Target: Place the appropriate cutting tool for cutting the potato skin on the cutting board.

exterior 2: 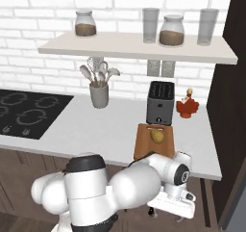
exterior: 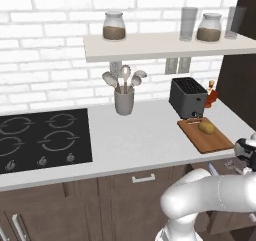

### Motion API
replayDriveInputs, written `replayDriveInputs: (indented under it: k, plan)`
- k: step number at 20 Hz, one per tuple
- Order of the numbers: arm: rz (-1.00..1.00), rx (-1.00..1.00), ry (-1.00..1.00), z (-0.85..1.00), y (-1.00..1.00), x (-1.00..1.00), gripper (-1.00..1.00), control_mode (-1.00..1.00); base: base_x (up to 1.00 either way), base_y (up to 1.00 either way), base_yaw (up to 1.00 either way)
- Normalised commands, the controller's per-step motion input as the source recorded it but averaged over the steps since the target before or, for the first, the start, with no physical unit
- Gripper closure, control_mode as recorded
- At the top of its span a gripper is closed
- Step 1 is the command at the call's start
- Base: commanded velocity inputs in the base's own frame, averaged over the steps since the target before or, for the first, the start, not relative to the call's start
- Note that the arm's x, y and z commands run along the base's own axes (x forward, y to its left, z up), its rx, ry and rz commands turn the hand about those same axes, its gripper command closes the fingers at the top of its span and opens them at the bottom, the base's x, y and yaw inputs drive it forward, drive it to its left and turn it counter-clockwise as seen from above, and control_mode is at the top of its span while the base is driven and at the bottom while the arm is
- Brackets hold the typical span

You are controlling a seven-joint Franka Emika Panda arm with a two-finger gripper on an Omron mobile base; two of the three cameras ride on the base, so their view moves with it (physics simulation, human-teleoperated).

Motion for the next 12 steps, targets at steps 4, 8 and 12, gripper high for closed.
replayDriveInputs:
  k: [4,8,12]
  plan:
    - [0.00,0.03,0.14,-0.38,-0.15,-0.98,-1.00,-1.00,0.00,0.00,0.00]
    - [0.00,0.01,0.10,-0.25,-0.14,-0.97,-1.00,-1.00,0.00,0.00,0.00]
    - [0.00,0.00,0.03,0.04,-0.01,-0.63,-1.00,-1.00,0.00,0.00,0.00]
